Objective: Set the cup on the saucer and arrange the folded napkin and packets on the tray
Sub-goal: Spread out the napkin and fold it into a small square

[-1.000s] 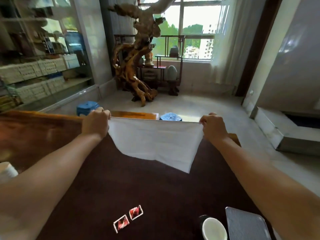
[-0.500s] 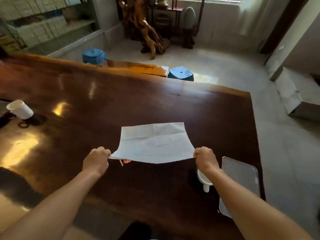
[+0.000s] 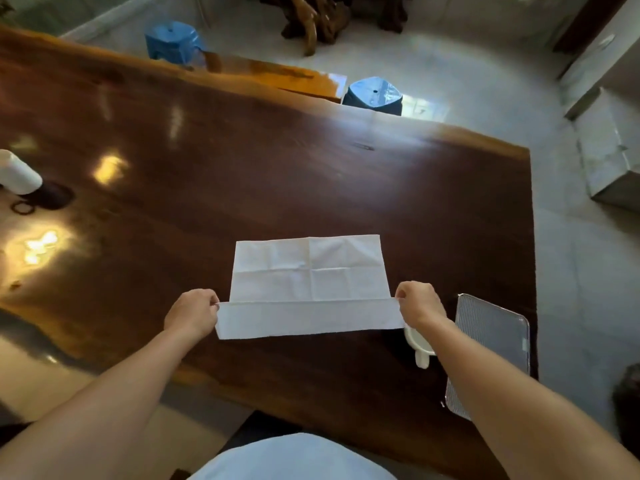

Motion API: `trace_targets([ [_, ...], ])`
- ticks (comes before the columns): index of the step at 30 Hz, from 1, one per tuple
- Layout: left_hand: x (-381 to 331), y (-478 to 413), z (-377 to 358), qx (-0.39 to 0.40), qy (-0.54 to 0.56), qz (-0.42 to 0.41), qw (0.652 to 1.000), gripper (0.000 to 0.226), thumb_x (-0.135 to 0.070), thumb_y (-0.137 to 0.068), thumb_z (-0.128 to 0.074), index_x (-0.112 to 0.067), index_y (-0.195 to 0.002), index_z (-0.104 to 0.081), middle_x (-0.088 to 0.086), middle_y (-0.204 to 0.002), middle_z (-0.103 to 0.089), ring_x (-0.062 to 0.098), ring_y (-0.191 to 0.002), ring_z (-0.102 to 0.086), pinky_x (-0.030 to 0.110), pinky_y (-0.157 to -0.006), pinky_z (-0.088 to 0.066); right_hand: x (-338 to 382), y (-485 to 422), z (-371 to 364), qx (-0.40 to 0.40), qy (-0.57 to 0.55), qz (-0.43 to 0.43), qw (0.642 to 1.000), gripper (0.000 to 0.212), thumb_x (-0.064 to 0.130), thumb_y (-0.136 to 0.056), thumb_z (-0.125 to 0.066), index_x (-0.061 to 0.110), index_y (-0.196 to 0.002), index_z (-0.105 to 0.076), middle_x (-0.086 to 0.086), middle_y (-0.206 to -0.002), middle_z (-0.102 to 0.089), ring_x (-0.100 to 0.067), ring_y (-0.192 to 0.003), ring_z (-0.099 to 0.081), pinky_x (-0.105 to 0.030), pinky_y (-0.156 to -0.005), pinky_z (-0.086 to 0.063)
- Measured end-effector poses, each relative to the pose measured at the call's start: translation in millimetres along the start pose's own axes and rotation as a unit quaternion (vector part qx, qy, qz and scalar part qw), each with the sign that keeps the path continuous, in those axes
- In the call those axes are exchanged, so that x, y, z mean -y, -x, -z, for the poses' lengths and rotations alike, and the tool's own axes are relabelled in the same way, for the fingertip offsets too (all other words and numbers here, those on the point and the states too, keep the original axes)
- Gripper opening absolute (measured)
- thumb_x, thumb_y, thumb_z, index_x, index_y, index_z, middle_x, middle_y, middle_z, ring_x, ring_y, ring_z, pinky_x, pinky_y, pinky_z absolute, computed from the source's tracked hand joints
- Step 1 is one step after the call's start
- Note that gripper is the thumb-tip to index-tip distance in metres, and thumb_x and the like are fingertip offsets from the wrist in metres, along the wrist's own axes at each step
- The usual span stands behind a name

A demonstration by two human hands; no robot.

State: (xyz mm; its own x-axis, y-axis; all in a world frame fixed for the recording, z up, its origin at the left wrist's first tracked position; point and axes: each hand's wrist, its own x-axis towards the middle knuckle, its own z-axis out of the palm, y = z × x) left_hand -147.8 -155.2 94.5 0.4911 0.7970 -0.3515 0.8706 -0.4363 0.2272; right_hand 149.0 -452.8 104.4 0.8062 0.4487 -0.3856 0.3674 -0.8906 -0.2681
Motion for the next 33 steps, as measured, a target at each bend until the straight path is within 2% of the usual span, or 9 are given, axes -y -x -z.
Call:
trace_targets([
  [5, -11.7, -48.7, 7.7, -0.019, 0.046, 0.017, 0.999, 0.012, -0.024, -0.094, -0.057, -0.026, -0.084, -0.064, 0.001, -0.089, -0.064, 0.024, -0.082, -0.06, 0.036, -0.068, -0.05, 18.5, -48.4, 13.3, -0.012, 0.009, 0.001, 1.0, 0.027, 0.005, -0.091, -0.05, 0.024, -0.081, -0.066, -0.006, -0.091, -0.065, -0.027, -0.082, -0.062, -0.035, -0.067, -0.053],
  [10, -21.4, -97.3, 9.0, -0.028, 0.098, 0.026, 0.994, 0.014, -0.021, -0.095, -0.056, -0.021, -0.085, -0.064, 0.004, -0.089, -0.067, 0.028, -0.087, -0.062, 0.039, -0.074, -0.053, 31.5, -96.2, 17.0, -0.034, -0.004, -0.009, 0.999, 0.021, 0.012, -0.094, -0.06, 0.023, -0.077, -0.066, -0.001, -0.081, -0.065, -0.019, -0.071, -0.061, -0.035, -0.064, -0.057],
  [14, -23.9, -129.6, -1.5, -0.029, 0.129, 0.054, 0.99, 0.015, -0.02, -0.096, -0.057, -0.02, -0.083, -0.064, 0.003, -0.086, -0.067, 0.023, -0.079, -0.059, 0.035, -0.068, -0.044, 38.1, -132.8, 10.6, -0.038, -0.004, -0.018, 0.999, 0.019, 0.015, -0.094, -0.062, 0.023, -0.079, -0.067, 0.001, -0.077, -0.063, -0.015, -0.068, -0.059, -0.027, -0.055, -0.048],
  [16, -25.6, -145.5, -9.3, -0.025, 0.138, 0.068, 0.988, 0.015, -0.02, -0.096, -0.057, -0.02, -0.082, -0.063, 0.002, -0.085, -0.066, 0.019, -0.075, -0.057, 0.033, -0.066, -0.042, 41.2, -150.7, 2.3, -0.031, 0.0, -0.022, 0.999, 0.015, 0.017, -0.095, -0.062, 0.022, -0.083, -0.068, 0.0, -0.08, -0.064, -0.016, -0.07, -0.06, -0.028, -0.057, -0.05],
  [19, -29.3, -169.6, -22.4, -0.016, 0.141, 0.087, 0.986, 0.012, -0.021, -0.097, -0.058, -0.018, -0.087, -0.064, 0.003, -0.087, -0.065, 0.022, -0.081, -0.058, 0.033, -0.069, -0.043, 43.4, -175.9, -12.7, -0.012, 0.002, -0.037, 0.999, 0.011, 0.017, -0.096, -0.06, 0.02, -0.091, -0.069, -0.002, -0.087, -0.066, -0.019, -0.078, -0.062, -0.035, -0.067, -0.058],
  [23, -33.5, -195.3, -41.0, -0.005, 0.148, 0.107, 0.983, 0.012, -0.021, -0.098, -0.055, -0.013, -0.093, -0.063, 0.006, -0.092, -0.064, 0.025, -0.084, -0.057, 0.035, -0.07, -0.043, 41.8, -207.0, -32.0, -0.007, -0.01, -0.044, 0.999, 0.014, 0.013, -0.097, -0.058, 0.016, -0.102, -0.071, -0.004, -0.096, -0.066, -0.021, -0.085, -0.062, -0.035, -0.073, -0.057],
  [28, -32.7, -217.8, -60.7, 0.01, 0.15, 0.116, 0.982, 0.016, -0.026, -0.101, -0.052, -0.013, -0.099, -0.061, 0.007, -0.095, -0.064, 0.026, -0.085, -0.061, 0.036, -0.069, -0.046, 40.6, -237.8, -51.6, -0.017, -0.067, -0.073, 0.995, 0.015, 0.016, -0.097, -0.054, 0.022, -0.094, -0.068, 0.0, -0.095, -0.063, -0.018, -0.083, -0.06, -0.032, -0.069, -0.051],
  [31, -28.7, -226.3, -68.0, 0.004, 0.143, 0.114, 0.983, 0.017, -0.03, -0.101, -0.051, -0.016, -0.098, -0.06, 0.003, -0.09, -0.062, 0.014, -0.071, -0.055, 0.029, -0.057, -0.04, 41.0, -247.8, -63.1, -0.013, -0.096, -0.092, 0.991, 0.014, 0.017, -0.099, -0.051, 0.024, -0.091, -0.06, 0.0, -0.093, -0.062, -0.017, -0.082, -0.06, -0.032, -0.067, -0.049],
  [33, -26.9, -229.4, -71.4, 0.0, 0.138, 0.114, 0.984, 0.017, -0.032, -0.102, -0.05, -0.018, -0.096, -0.059, 0.0, -0.087, -0.062, 0.01, -0.068, -0.052, 0.027, -0.054, -0.036, 40.2, -252.3, -68.7, -0.016, -0.102, -0.1, 0.99, 0.012, 0.018, -0.099, -0.049, 0.023, -0.091, -0.057, 0.0, -0.092, -0.06, -0.018, -0.082, -0.059, -0.035, -0.068, -0.051],
])
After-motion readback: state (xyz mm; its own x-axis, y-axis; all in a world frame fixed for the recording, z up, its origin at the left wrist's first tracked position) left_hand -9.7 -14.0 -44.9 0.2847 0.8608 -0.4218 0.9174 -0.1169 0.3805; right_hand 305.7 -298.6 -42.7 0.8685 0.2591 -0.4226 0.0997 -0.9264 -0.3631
